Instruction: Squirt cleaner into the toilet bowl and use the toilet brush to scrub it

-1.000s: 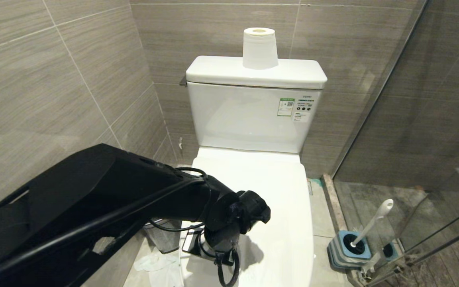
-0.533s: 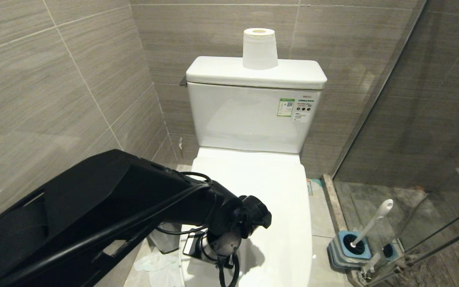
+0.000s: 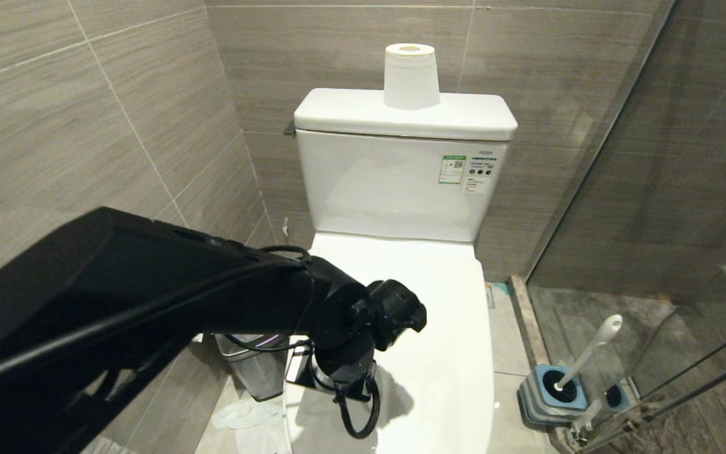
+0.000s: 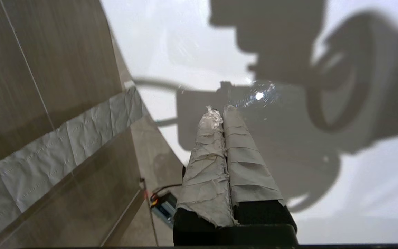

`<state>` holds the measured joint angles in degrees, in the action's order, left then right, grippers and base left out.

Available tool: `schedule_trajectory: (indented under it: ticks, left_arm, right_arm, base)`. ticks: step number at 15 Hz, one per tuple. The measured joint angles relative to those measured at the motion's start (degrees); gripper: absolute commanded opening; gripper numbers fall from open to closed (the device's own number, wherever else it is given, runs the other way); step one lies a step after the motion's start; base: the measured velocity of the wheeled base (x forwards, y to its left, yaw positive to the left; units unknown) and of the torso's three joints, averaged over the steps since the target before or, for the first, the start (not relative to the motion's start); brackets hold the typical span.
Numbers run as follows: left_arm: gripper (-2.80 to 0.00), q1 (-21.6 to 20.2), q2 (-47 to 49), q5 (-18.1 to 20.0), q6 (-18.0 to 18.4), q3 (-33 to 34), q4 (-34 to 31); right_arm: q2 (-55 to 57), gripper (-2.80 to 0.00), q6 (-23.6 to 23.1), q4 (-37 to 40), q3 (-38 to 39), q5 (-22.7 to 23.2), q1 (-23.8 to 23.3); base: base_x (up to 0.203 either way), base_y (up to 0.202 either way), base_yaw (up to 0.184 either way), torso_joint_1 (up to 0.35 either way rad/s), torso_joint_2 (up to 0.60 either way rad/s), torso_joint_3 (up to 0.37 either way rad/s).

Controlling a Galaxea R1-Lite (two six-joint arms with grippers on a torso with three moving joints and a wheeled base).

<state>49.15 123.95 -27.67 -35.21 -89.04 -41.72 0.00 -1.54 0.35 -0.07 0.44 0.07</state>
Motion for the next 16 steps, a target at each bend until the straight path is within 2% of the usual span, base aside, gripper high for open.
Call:
schedule_trajectory:
  ticks: [2,4,6,7,9,11,12,14,16]
  left_arm:
    - [-2.8,-0.1,-4.56,0.93,2.32,-0.97,-0.12]
    - [-2.8,-0.71,-9.54,2.91,6.2,-2.1,-0.18]
    - [-2.8,-2.37,-15.36,7.13,10.72,-2.98,-0.41]
    - [-2.8,-3.56,-18.24,10.11,12.72,-3.27,-1.24]
    - [-2.8,-6.66,-24.02,18.64,16.23,-4.9,-5.5]
    - [-2.8,-8.88,-28.59,27.34,17.05,-8.32,-11.45]
    - [-2.8,-9.73,-30.56,30.23,17.17,-9.79,-13.79]
    - [-2.8,-10.44,-33.96,31.31,17.21,-11.48,-15.02]
    - [-2.8,-11.18,-36.47,30.12,17.49,-13.15,-15.31]
  right_arm:
    - [0.0,-2.8,-0.02,-0.02,0.0,-0.02,0.0]
    - [0.0,-2.8,-0.02,0.0,0.0,-0.02,0.0]
    - [0.0,-2.8,0.0,0.0,0.0,-0.02,0.0]
    - [0.0,-2.8,0.0,0.0,0.0,-0.02,0.0]
    - [0.0,-2.8,0.0,0.0,0.0,0.0,0.0]
    - [0.0,-2.8,-0.01,-0.02,0.0,-0.02,0.0]
    - [0.0,-2.8,0.02,0.0,0.0,-0.02,0.0]
    - [0.0,-2.8,0.0,0.0,0.0,0.0,0.0]
    - [0.0,-2.8,-0.02,-0.01,0.0,-0.01,0.0]
  base:
    - [0.0,0.0,0.0,0.0,0.0,0.0]
    - [0.0,0.0,0.0,0.0,0.0,0.0]
    - [0.0,0.0,0.0,0.0,0.0,0.0]
    - [0.0,0.0,0.0,0.0,0.0,0.0]
    - [0.0,0.0,0.0,0.0,0.0,0.0]
    - [0.0,0.0,0.0,0.0,0.0,0.0]
    - [0.0,0.0,0.0,0.0,0.0,0.0]
    - [0.0,0.0,0.0,0.0,0.0,0.0]
    - [0.0,0.0,0.0,0.0,0.0,0.0]
